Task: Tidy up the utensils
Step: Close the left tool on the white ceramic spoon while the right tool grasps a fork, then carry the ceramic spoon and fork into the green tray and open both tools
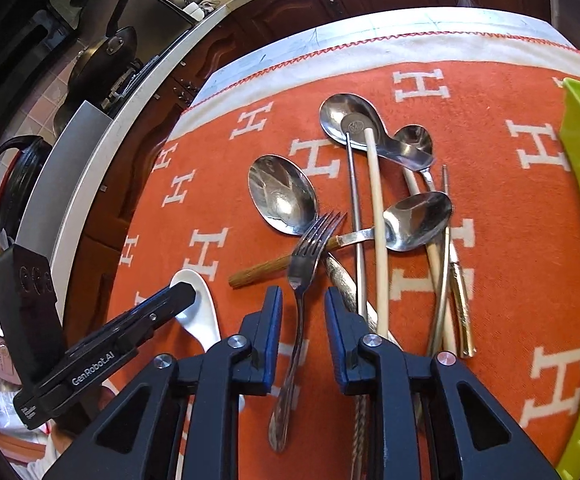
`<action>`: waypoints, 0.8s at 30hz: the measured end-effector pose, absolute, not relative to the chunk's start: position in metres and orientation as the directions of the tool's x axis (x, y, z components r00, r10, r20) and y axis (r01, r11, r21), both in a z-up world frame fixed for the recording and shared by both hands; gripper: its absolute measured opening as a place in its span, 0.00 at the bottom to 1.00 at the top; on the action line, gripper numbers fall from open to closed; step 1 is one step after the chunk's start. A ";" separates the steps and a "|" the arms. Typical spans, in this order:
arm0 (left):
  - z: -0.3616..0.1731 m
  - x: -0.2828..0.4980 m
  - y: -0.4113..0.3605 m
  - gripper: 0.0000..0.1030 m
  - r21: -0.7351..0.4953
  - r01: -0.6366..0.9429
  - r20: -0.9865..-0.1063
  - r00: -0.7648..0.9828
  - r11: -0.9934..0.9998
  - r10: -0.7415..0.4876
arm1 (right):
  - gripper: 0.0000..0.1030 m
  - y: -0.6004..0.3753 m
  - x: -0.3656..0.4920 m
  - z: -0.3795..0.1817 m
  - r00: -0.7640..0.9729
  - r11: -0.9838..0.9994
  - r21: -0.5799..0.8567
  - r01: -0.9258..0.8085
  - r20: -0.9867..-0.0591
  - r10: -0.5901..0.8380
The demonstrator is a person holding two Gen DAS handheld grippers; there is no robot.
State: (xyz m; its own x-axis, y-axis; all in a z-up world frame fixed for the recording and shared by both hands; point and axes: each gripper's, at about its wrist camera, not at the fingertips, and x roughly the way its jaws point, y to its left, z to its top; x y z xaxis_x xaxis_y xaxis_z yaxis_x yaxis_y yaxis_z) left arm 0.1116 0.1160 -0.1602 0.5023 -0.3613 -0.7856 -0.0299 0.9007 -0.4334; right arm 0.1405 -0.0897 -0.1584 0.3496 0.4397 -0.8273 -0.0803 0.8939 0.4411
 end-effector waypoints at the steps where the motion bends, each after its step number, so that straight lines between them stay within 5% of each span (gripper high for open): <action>1: -0.160 0.112 0.116 0.19 -0.441 -0.028 -0.782 0.502 0.897 -0.369 | 0.11 -0.087 0.141 -0.161 0.348 0.895 0.437 -0.091 -0.828 0.440; 4: -0.162 0.112 0.114 0.19 -0.451 -0.023 -0.776 0.504 0.892 -0.379 | 0.05 -0.078 0.137 -0.165 0.347 0.896 0.433 -0.101 -0.829 0.439; 7: -0.162 0.112 0.110 0.19 -0.451 -0.016 -0.772 0.508 0.892 -0.381 | 0.04 -0.071 0.133 -0.166 0.364 0.900 0.422 -0.111 -0.825 0.432; 11: -0.163 0.111 0.105 0.07 -0.462 -0.003 -0.768 0.502 0.887 -0.398 | 0.03 -0.067 0.127 -0.163 0.369 0.903 0.411 -0.127 -0.825 0.428; 24: -0.127 0.096 0.082 0.03 -0.488 0.115 -0.748 0.456 0.865 -0.482 | 0.02 -0.091 0.097 -0.132 0.428 0.900 0.411 -0.143 -0.794 0.431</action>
